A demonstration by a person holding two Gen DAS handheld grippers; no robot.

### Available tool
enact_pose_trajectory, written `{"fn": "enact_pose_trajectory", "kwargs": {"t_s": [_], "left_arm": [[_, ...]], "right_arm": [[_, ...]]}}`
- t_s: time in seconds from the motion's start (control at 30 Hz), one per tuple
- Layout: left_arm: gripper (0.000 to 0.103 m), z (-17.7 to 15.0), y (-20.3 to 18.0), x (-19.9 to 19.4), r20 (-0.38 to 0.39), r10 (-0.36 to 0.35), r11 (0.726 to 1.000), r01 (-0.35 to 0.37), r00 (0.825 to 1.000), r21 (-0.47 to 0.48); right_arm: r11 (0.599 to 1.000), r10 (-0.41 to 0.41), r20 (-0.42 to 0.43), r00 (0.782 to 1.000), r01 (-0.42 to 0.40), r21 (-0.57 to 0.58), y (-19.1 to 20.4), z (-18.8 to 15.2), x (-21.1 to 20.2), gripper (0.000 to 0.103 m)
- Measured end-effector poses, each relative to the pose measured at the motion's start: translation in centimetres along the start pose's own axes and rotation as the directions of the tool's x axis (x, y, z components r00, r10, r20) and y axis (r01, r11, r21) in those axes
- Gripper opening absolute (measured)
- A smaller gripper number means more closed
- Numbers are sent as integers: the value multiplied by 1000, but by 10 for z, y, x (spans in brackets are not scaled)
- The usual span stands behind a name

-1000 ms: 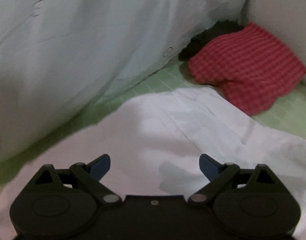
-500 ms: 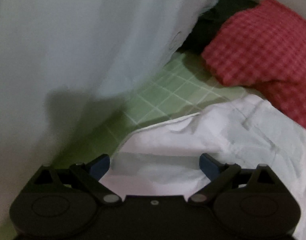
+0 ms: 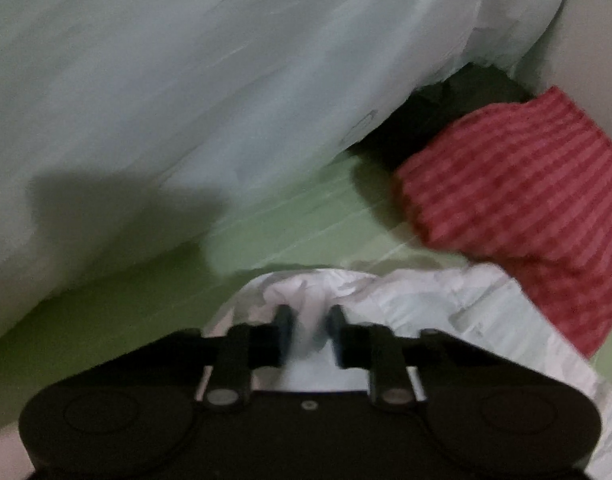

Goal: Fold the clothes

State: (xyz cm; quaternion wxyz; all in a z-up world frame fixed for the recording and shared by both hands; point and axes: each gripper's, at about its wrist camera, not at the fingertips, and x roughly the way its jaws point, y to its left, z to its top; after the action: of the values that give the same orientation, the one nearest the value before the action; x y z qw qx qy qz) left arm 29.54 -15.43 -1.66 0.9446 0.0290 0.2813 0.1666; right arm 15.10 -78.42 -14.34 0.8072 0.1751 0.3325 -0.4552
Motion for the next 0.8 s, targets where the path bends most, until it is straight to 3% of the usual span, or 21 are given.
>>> {"fn": "enact_pose_trajectory", "kwargs": {"t_s": [0.03,0.1,0.2,0.23,0.27,0.3,0.33,0.37,0.47,0.57,0.63,0.73,0.8], "left_arm": [[0,11,0,-3,46,31,999,-32,998,26],[0,23,8,-2,58,34,999,-34,998,0],[4,15,17,5,-21,-22,998,21,1000,-52],[5,3,15,5,-60,-47,997,44,997,-58],[7,-10,14,5,-100,-73,996,67,992,-66],[11,-23,13,6,-140,-100,993,90,985,-78],[20,-37,10,5,-183,-128,989,112,975,-97],[26,-50,8,5,-225,-163,982,137,961,-127],[38,-88,5,9,-328,-280,944,197,902,-265],[50,-111,1,22,-383,-329,910,180,863,-375],[51,-121,0,33,-396,-356,880,161,846,-447],[52,-123,-3,46,-384,-395,837,155,834,-525],[52,-120,-7,52,-378,-399,830,154,835,-536]], "right_arm": [[1000,-22,18,1000,22,-10,-1,3,1,12],[998,-56,46,997,57,-23,-5,10,2,11],[1000,-17,34,999,16,21,-17,15,0,13],[1000,-1,30,1000,0,28,-20,15,-4,16],[999,16,27,1000,-17,35,-23,15,-7,28],[999,38,30,999,-39,24,-23,11,-17,36],[998,61,33,998,-61,14,-24,8,-26,55],[997,83,36,996,-83,3,-24,4,-35,67],[988,151,42,988,-149,-31,-26,-7,-63,80],[977,190,9,982,-188,-102,-20,-24,-84,84],[972,202,-8,979,-202,-124,-18,-33,-93,85],[969,209,-22,978,-210,-130,-16,-44,-103,86],[967,214,-32,976,-216,-133,-16,-52,-110,86]]}}
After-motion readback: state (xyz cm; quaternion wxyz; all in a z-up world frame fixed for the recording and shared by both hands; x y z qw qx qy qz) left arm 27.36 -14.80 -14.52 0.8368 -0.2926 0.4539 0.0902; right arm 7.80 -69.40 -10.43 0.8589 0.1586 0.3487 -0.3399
